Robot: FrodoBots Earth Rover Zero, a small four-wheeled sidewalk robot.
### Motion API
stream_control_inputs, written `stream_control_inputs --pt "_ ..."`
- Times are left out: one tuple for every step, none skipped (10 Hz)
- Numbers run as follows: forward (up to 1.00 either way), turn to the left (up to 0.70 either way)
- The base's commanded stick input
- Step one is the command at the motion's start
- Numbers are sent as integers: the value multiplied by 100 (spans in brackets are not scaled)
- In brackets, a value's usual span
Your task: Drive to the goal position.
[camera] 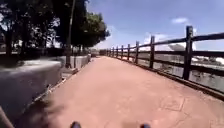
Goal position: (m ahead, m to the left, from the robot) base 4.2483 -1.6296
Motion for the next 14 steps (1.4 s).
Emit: stream_control_inputs --pt "70 0" --pt "70 0" --pt "70 0" --pt "70 0" --pt "70 0" --pt "70 0" --pt "70 0" --pt "70 0" --pt "70 0" --pt "70 6" --pt "70 19" --pt "70 33" --pt "70 15" --pt "70 0"
